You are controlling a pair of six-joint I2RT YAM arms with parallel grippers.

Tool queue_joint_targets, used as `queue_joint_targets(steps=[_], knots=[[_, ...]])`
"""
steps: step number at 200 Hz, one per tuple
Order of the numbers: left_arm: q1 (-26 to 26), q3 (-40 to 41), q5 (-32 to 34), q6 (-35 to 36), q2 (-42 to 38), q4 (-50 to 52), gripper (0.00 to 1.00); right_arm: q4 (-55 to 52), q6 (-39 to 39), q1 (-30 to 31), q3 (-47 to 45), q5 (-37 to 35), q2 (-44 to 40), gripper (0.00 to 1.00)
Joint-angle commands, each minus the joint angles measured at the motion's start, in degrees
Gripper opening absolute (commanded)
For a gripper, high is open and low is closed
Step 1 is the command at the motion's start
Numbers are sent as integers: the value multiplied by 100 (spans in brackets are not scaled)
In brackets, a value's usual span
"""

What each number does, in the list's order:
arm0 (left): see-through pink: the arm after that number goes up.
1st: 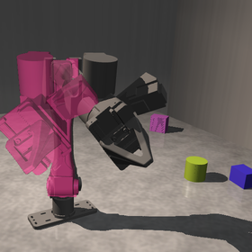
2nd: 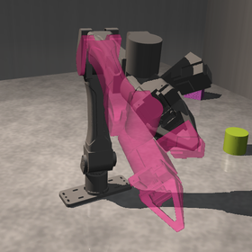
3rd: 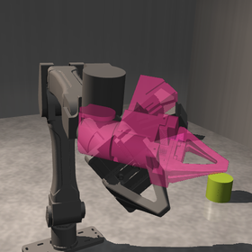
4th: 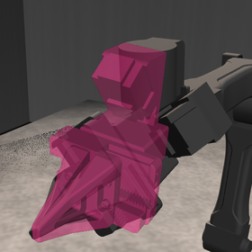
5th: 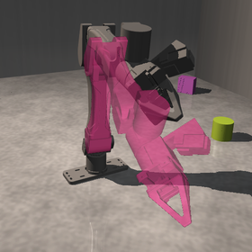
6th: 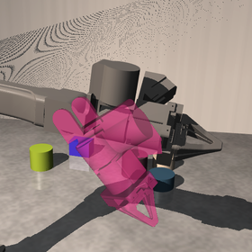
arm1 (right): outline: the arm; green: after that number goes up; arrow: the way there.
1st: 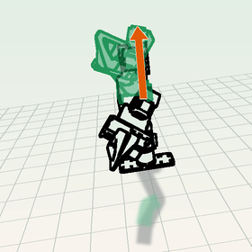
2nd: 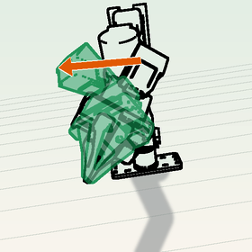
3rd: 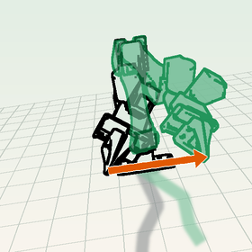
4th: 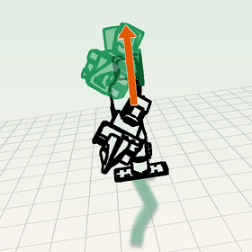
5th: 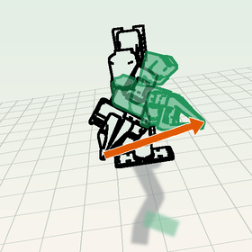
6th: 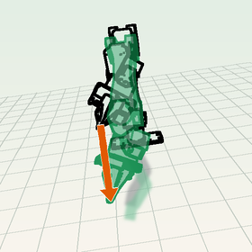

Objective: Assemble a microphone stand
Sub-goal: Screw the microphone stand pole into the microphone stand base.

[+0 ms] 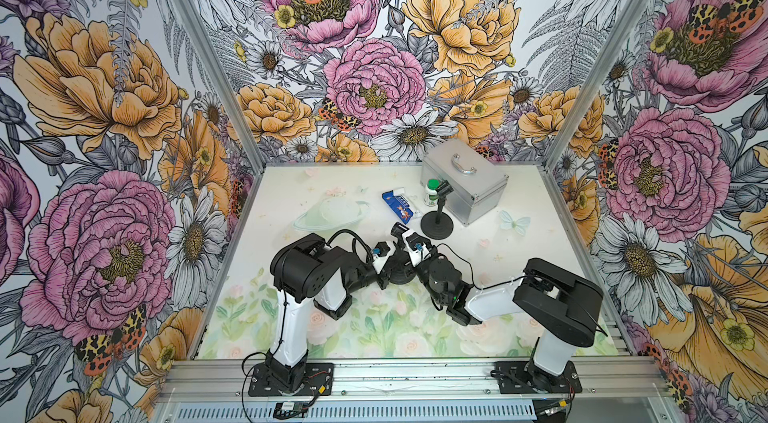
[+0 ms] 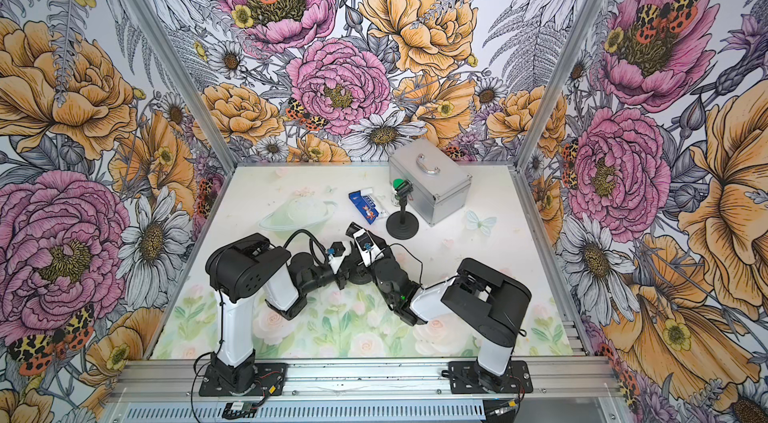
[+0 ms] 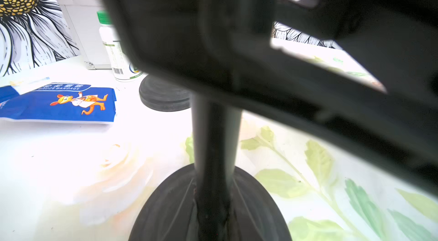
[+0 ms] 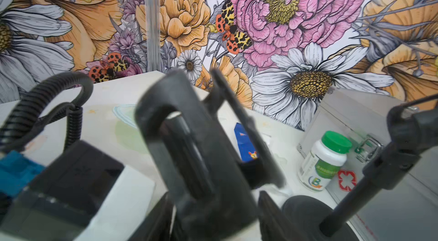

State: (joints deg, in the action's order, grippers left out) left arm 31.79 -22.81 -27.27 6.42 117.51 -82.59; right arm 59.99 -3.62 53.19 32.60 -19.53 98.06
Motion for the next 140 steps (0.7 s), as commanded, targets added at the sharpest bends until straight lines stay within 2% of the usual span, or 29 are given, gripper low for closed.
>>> queue_joint_targets(steps=[1, 22, 39, 56, 70, 108, 129, 140], knots=[[-33, 22, 160, -69, 84, 168, 20, -867, -204, -598, -227, 2965, -482, 68], [-32, 16, 157, -66, 83, 165, 20, -1521, -186, -1196, -58, 4555, -617, 68], [-29, 13, 155, -68, 83, 167, 20, -1914, -172, -1488, 234, 5526, -503, 67], [-33, 13, 151, -65, 94, 171, 20, -2054, 66, -1736, 574, 6194, -328, 62], [-33, 13, 160, -70, 96, 165, 20, -2126, 163, -1875, 798, 6302, -212, 55], [-32, 2, 160, -70, 107, 173, 20, -2227, 115, -1961, 1103, 5929, -60, 41], [-33, 4, 150, -72, 118, 169, 20, -2151, 237, -1944, 1149, 5740, 12, 29], [-33, 4, 154, -70, 115, 168, 20, -1784, 416, -1927, 1028, 5496, 36, 17]])
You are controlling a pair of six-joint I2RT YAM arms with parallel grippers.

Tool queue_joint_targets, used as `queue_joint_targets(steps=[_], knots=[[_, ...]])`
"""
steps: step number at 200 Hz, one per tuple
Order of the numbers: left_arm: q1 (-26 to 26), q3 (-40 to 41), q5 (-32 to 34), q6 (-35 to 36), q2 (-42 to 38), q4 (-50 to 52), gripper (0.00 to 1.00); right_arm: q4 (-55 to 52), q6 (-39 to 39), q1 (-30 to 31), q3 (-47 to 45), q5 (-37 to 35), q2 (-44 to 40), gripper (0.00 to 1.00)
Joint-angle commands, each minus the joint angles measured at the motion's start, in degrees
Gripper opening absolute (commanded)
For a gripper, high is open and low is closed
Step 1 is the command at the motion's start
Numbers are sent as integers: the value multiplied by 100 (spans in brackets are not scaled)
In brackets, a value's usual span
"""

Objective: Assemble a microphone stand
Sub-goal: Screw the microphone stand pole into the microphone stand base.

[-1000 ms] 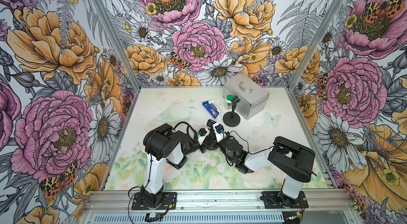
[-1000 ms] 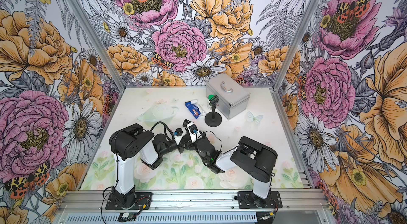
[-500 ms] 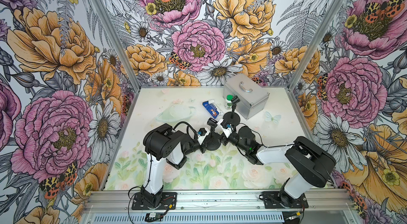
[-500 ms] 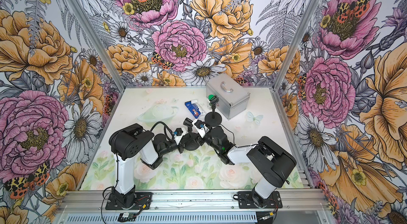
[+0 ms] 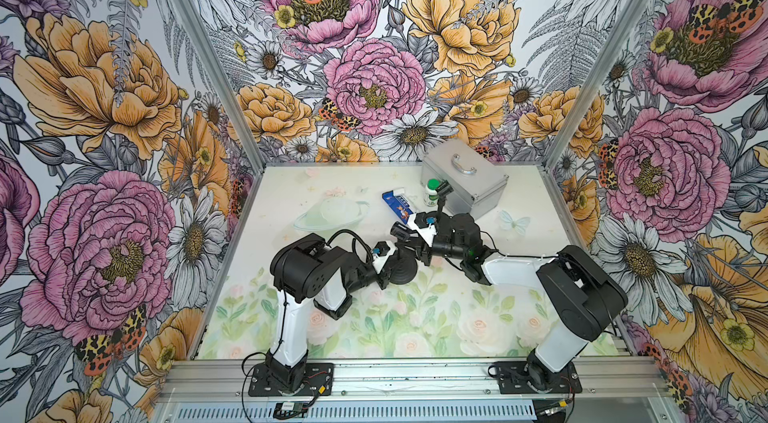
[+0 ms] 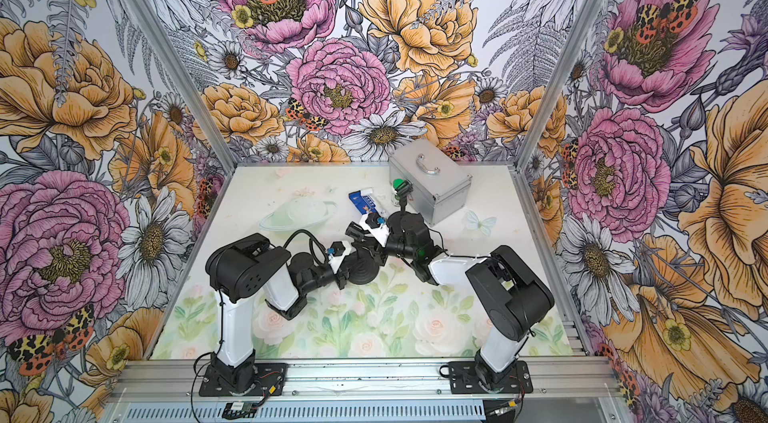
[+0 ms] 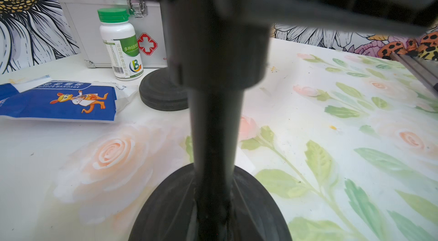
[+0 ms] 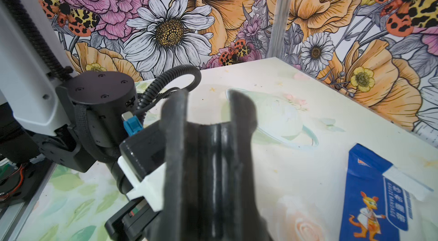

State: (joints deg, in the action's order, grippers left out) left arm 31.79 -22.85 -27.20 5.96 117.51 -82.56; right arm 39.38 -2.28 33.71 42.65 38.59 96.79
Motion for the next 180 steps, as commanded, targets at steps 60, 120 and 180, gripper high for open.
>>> queue_joint_targets(steps=[60, 120, 180], knots=[[-33, -5, 151, -33, 113, 162, 20, 2315, 695, 1444, -1206, -5766, 227, 0], [-32, 9, 136, -55, 96, 169, 20, 2344, 147, 2939, -542, -7970, 1056, 20], [-34, 0, 149, -75, 96, 163, 20, 412, 345, 1203, -791, -663, -96, 71]])
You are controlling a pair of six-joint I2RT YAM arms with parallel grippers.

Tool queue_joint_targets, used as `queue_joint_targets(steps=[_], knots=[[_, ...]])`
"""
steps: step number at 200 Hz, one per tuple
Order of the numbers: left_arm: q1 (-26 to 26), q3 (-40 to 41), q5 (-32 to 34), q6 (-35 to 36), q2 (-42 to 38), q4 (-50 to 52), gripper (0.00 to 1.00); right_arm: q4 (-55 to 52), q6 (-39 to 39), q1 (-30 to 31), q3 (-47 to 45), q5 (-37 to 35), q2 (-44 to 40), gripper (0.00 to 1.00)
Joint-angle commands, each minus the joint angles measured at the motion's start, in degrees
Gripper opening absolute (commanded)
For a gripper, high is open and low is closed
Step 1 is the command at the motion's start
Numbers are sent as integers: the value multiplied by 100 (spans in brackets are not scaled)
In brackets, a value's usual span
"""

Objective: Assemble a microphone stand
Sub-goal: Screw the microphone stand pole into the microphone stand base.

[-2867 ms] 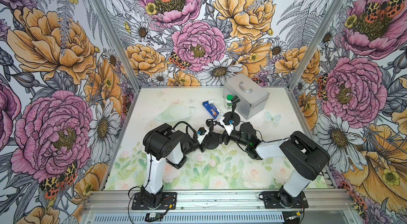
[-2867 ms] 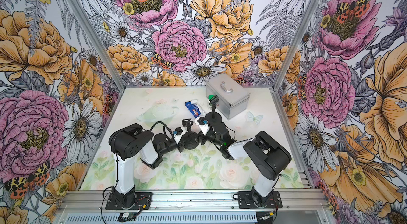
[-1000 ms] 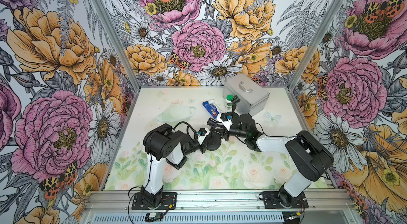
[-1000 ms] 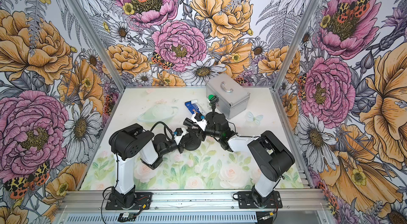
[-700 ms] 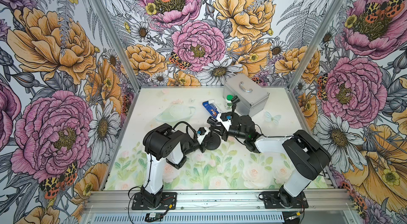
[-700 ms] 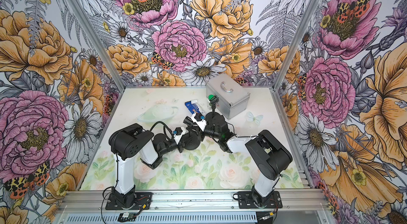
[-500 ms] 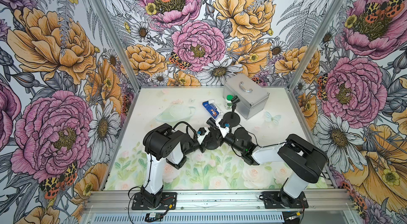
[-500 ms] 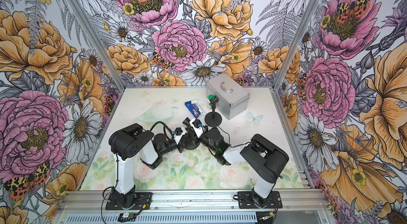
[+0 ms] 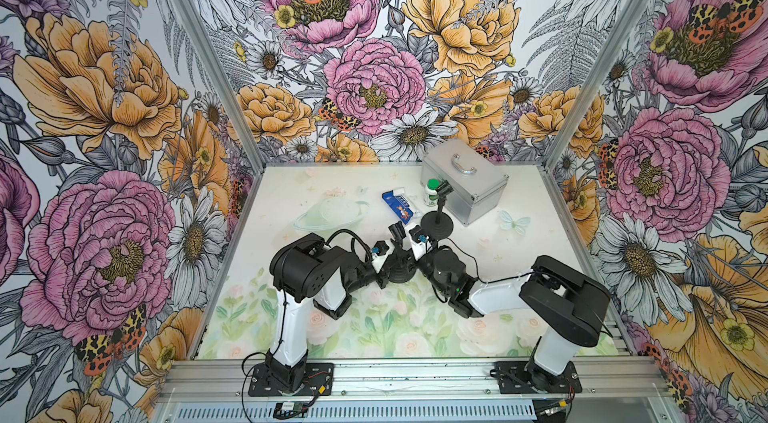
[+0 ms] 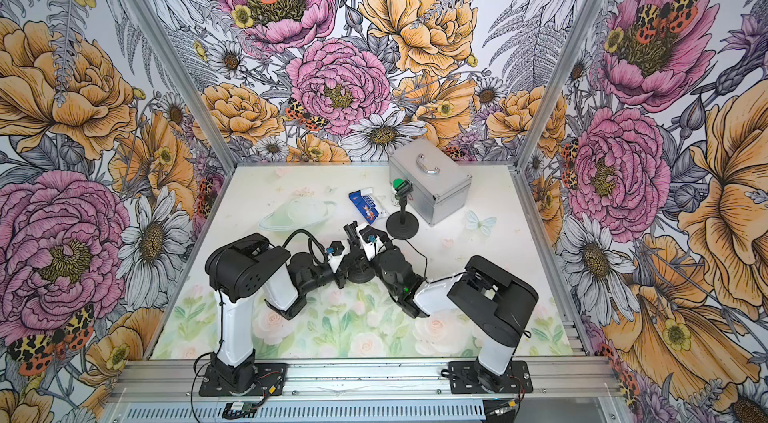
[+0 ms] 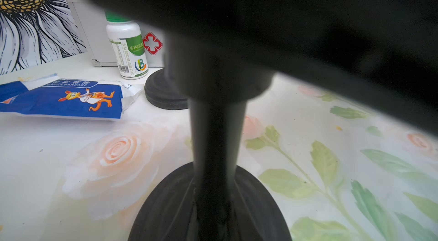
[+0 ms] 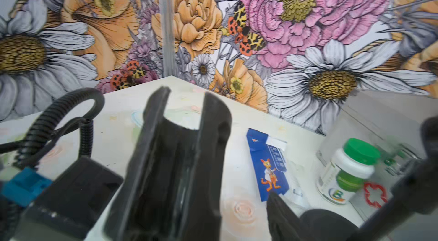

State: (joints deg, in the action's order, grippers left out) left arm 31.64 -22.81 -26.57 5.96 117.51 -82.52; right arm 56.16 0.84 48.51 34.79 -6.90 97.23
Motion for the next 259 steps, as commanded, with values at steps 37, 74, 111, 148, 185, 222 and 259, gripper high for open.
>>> queue_joint_targets(steps=[37, 74, 111, 148, 185, 222, 259], knots=[[-17, 0, 90, -57, 105, 161, 20, -1438, -170, -944, 102, 4577, -99, 71], [-17, -4, 86, -69, 117, 162, 20, -1864, -586, -1234, 569, 5007, -2, 68], [-17, -4, 74, -68, 131, 161, 20, -2803, -1058, -1474, 1245, 5503, 192, 62], [-23, -22, 68, -68, 175, 164, 20, -3234, -1197, -1546, 1706, 5761, 480, 23], [-26, -31, 56, -68, 183, 159, 20, -2653, -700, -1513, 1363, 4995, 430, 0], [-26, -40, 43, -74, 191, 165, 20, -112, 608, -388, 3, -803, 278, 0], [-26, -35, 23, -79, 179, 164, 20, 642, 372, 1257, 186, -4527, 932, 0]])
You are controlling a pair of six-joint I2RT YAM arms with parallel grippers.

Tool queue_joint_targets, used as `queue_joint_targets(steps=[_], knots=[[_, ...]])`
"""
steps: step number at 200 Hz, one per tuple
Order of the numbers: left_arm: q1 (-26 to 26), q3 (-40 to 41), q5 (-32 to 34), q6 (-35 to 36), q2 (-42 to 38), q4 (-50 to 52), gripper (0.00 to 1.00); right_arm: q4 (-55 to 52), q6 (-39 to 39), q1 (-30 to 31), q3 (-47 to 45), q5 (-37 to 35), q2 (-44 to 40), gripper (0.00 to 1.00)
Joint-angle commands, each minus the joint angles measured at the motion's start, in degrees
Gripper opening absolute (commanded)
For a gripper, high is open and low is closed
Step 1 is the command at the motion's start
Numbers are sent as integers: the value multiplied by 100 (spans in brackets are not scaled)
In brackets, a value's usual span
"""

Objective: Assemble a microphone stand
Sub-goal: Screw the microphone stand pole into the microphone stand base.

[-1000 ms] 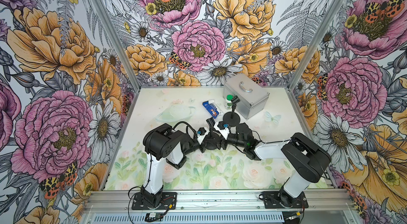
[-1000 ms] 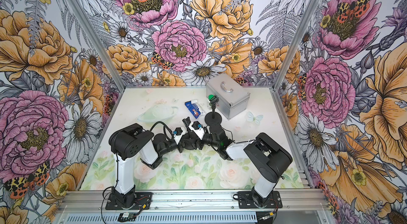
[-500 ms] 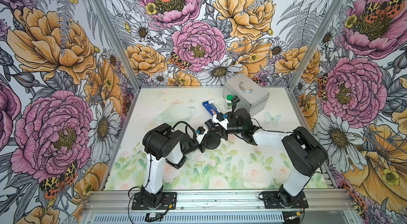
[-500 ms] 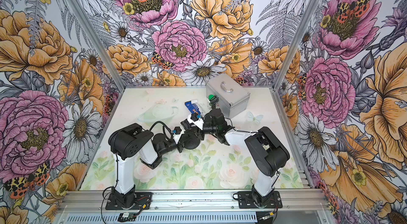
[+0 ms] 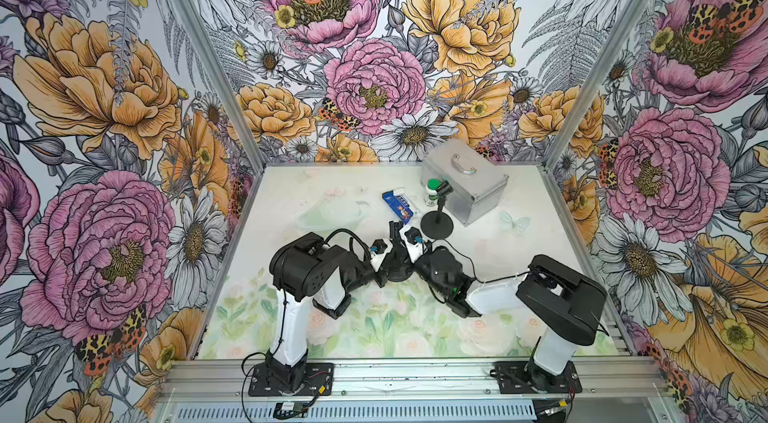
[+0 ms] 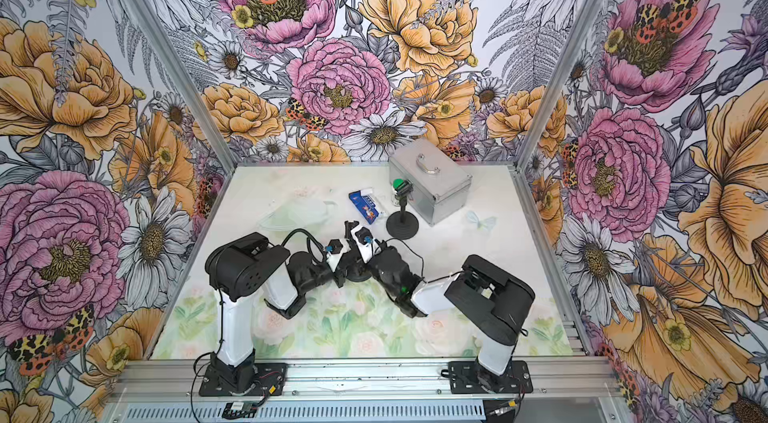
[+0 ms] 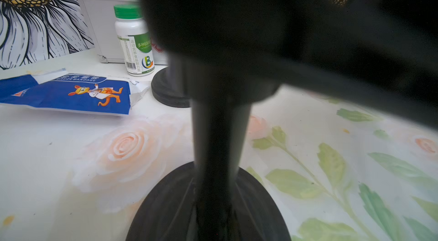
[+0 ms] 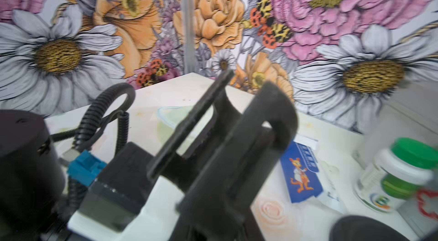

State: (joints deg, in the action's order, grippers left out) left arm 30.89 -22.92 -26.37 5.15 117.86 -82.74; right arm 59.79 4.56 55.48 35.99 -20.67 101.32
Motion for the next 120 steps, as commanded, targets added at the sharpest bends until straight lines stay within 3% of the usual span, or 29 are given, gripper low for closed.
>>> queue_joint_targets(steps=[1, 22, 34, 44, 53, 65, 91, 120], knots=[[48, -22, -2, 3, 147, 183, 20, 279, -26, 564, 75, -3122, 531, 0], [48, -20, -7, -19, 133, 182, 20, 119, -422, 457, 84, -1784, 444, 0], [48, -10, 9, -13, 123, 182, 20, -480, -571, 217, 75, -295, 132, 20], [52, -20, 15, -18, 132, 184, 20, -1189, -732, -139, 92, 1572, -170, 36], [48, -20, 12, -16, 127, 183, 20, -1753, -750, -484, 189, 2923, -350, 42], [48, -19, 8, -21, 123, 182, 20, -2154, -808, -847, 232, 4104, -488, 50], [48, -19, -8, -26, 118, 187, 20, -3055, -1232, -1393, 511, 5477, -557, 55], [47, -20, 7, -25, 134, 187, 20, -3406, -1403, -1791, 795, 5938, -530, 54]])
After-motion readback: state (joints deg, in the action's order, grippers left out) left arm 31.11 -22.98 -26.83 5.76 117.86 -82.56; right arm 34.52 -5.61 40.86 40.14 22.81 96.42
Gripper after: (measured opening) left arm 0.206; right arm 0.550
